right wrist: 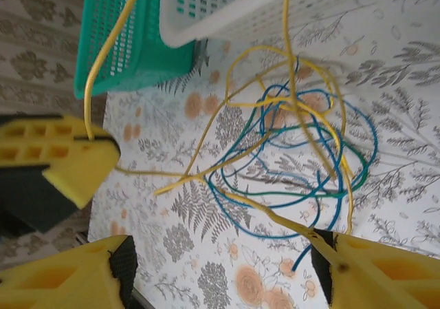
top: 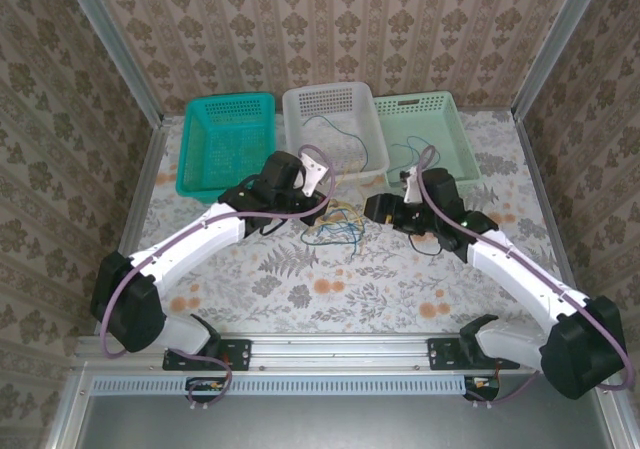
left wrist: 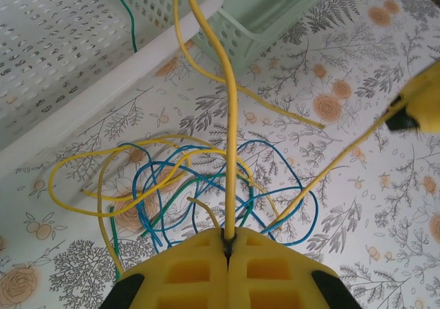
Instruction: Untangle the cables
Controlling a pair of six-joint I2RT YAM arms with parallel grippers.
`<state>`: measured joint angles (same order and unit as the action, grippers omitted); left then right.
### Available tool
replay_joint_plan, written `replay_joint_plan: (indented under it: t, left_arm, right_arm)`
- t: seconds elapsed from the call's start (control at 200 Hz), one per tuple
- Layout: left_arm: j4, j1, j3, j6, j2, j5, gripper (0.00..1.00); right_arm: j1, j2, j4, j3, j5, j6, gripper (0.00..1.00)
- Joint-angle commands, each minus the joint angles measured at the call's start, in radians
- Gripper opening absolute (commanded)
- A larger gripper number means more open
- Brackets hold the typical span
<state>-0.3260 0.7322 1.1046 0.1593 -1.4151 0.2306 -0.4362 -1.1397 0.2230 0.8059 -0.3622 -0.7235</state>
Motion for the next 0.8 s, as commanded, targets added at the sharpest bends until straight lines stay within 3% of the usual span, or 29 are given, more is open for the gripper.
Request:
replay_joint_plan:
  t: [0.0, 0.205, 0.33, 0.55, 0.79]
  left_arm:
    - [0.036, 0.007, -0.008, 0.036, 0.007, -0.017, 0.0]
    - [0.067, 0.014, -0.023, 0.039, 0.021, -0.007, 0.0]
    - [0.065, 0.018, -0.023, 0.04, 0.028, -0.019, 0.0]
    - [0.135, 0.021, -0.06, 0.073, 0.068, -0.024, 0.0]
    - [0.205, 0.041, -0.106, 0.069, 0.104, -0.006, 0.0]
  right_arm:
    - [-0.033, 0.058, 0.04, -0.005, 0.145, 0.042, 0.68]
    - [-0.033, 0.017, 0.052, -0.009, 0.205, 0.01, 0.65]
    - [-0.033, -0.039, 0.011, 0.011, 0.17, -0.03, 0.63]
    - [-0.033, -0.086, -0.034, 0.005, 0.193, -0.09, 0.53]
    - [-0.033, -0.153, -0.195, -0.005, 0.219, -0.179, 0.42]
